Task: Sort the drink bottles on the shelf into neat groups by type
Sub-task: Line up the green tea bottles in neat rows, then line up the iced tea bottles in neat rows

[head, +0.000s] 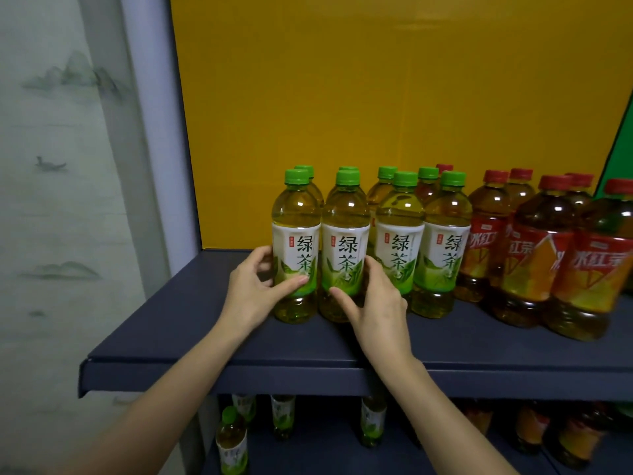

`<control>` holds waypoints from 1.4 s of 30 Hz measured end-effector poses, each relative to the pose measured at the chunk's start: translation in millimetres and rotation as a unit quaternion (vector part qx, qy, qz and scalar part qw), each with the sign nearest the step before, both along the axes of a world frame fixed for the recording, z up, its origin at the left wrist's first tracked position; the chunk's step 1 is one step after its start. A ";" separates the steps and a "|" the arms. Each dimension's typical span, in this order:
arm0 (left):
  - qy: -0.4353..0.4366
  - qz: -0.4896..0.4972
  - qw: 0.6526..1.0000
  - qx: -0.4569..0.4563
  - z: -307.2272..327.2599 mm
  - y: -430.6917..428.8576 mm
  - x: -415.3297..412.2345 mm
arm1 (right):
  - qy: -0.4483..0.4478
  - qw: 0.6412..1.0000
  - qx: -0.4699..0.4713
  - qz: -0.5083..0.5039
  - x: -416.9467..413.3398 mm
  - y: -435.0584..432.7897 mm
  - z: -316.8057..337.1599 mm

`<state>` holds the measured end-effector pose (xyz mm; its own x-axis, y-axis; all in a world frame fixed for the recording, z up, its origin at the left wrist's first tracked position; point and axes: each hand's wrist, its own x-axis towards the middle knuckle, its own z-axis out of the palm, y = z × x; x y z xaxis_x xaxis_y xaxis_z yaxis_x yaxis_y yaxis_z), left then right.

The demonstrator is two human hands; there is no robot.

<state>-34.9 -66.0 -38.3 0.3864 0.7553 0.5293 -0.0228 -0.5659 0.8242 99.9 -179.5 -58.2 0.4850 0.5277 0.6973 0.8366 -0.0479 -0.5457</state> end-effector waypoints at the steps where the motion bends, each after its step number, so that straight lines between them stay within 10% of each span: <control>1: -0.004 0.007 1.000 0.003 -1.0 -0.7 0.5 | -0.002 1.000 0.004 0.000 0.1 0.3 -0.5; 18: 0.066 0.084 0.989 0.106 -3.7 -11.3 1.9 | -0.020 0.992 -0.093 -0.086 -7.4 -6.7 16.8; 22: -0.040 0.137 0.969 0.203 -0.7 -32.8 -8.5 | -0.005 0.995 -0.063 -0.080 -5.1 -26.8 20.0; 42: 0.049 -0.182 0.962 0.195 -19.0 -184.4 195.3 | 0.028 0.994 0.043 -0.100 188.3 -199.4 33.2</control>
<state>160.4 -250.4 -57.4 0.6510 0.3108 0.6925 -0.2113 -0.8021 0.5586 288.3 -378.9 -24.9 0.6139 0.3572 0.7040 0.7830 -0.1618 -0.6006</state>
